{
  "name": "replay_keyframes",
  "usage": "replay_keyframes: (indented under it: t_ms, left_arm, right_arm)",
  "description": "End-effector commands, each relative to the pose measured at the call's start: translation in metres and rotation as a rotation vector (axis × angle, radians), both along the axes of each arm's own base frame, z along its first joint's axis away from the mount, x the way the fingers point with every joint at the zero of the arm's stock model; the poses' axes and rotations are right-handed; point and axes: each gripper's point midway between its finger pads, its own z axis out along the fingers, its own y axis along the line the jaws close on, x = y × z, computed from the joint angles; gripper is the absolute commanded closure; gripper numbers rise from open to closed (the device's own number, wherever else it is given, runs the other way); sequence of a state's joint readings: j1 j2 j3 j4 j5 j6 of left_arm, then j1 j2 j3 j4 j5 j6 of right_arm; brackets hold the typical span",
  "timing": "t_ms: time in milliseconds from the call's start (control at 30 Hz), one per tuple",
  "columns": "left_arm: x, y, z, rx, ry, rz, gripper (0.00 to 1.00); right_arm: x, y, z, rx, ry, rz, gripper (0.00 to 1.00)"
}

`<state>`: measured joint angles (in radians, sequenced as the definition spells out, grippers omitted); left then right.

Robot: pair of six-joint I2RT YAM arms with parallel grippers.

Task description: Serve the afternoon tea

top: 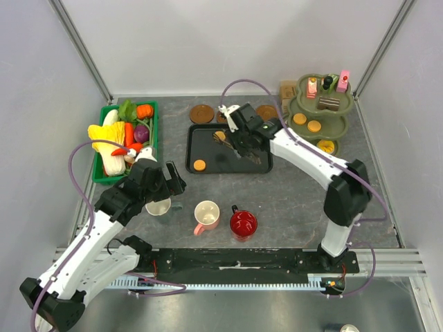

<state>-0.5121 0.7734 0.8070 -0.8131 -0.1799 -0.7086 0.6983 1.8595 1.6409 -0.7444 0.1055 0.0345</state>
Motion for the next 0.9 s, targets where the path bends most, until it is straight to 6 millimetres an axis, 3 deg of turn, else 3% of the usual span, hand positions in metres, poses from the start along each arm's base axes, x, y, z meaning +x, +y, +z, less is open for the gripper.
replay_keyframes:
  t_ms: [0, 267, 433, 567, 767, 867]
  left_arm:
    - [0.005, -0.002, 0.015, -0.029, -0.056, -0.004, 0.01]
    - [0.002, -0.004, 0.019, -0.049, -0.07, -0.015, 0.01]
    - [0.001, -0.007, 0.02, -0.069, -0.084, -0.028, 0.01]
    - [0.001, -0.011, 0.022, -0.085, -0.088, -0.048, 0.01]
    - [0.0, -0.015, 0.022, -0.099, -0.088, -0.066, 0.01]
    - [-0.001, -0.016, 0.021, -0.105, -0.089, -0.074, 0.01]
  right_arm:
    - [0.004, -0.021, 0.058, 0.117, -0.149, -0.115, 0.58]
    - [-0.013, -0.066, 0.096, 0.189, -0.229, -0.243, 0.59]
    - [-0.038, -0.118, 0.109, 0.22, -0.27, -0.4, 0.64]
    - [-0.065, -0.157, 0.118, 0.215, -0.297, -0.509, 0.63]
    - [-0.095, -0.199, 0.115, 0.143, -0.299, -0.625, 0.63]
    - [-0.105, -0.21, 0.109, 0.121, -0.283, -0.646, 0.63]
